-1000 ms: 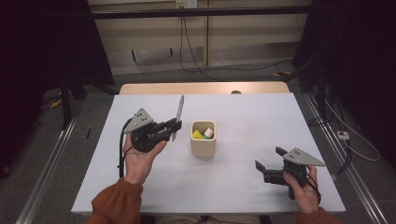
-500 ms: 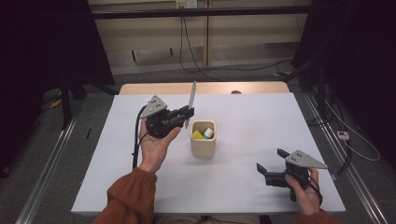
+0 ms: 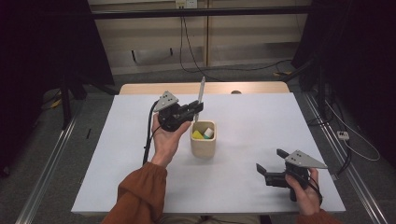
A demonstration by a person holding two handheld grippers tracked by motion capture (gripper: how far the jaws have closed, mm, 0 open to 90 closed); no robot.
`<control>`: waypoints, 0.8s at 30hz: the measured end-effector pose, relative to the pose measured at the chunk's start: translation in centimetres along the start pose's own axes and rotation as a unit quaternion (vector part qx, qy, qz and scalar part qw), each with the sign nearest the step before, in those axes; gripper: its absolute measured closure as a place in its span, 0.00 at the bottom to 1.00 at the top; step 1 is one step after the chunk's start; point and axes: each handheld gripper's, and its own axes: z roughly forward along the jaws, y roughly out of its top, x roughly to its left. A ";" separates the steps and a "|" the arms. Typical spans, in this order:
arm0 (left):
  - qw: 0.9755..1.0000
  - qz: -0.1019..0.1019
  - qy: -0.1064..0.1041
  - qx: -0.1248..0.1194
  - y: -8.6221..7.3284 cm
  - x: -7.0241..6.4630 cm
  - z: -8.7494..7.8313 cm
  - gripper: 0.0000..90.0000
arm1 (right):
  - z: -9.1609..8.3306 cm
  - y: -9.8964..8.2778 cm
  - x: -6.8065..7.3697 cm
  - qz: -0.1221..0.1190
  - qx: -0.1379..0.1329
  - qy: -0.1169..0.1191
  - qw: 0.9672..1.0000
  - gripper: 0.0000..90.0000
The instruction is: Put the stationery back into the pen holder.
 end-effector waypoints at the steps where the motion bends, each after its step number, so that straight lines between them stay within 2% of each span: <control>1: 1.000 0.003 0.000 0.000 -0.1 0.0 0.0 0.89 | 0.0 0.0 0.0 0.000 0.000 -0.001 1.000 0.04; 3: 1.000 0.005 0.002 -0.001 -0.3 0.2 0.2 0.89 | 0.0 0.0 0.0 -0.001 0.001 0.000 1.000 0.04; 6: 1.000 0.006 0.003 0.009 -0.7 0.4 0.3 0.89 | 0.1 0.0 -0.1 0.001 0.002 -0.002 1.000 0.05; 9: 1.000 -0.001 0.003 0.013 -1.2 0.3 0.5 0.89 | 0.1 0.0 0.0 0.000 0.003 -0.002 1.000 0.05; 13: 1.000 0.007 0.004 0.023 -1.8 0.3 0.9 0.89 | 0.2 0.0 0.0 -0.002 0.002 0.000 1.000 0.05; 16: 1.000 -0.002 0.001 0.024 -2.2 0.5 1.4 0.89 | 0.2 0.0 0.0 -0.002 0.001 0.000 1.000 0.05; 18: 1.000 0.007 0.004 0.028 -2.4 0.4 1.5 0.89 | 0.2 -0.1 0.0 -0.003 0.002 0.001 1.000 0.05; 24: 0.999 0.012 -0.001 0.034 -3.2 0.2 1.7 0.89 | 0.2 -0.1 0.0 -0.004 0.003 0.002 1.000 0.05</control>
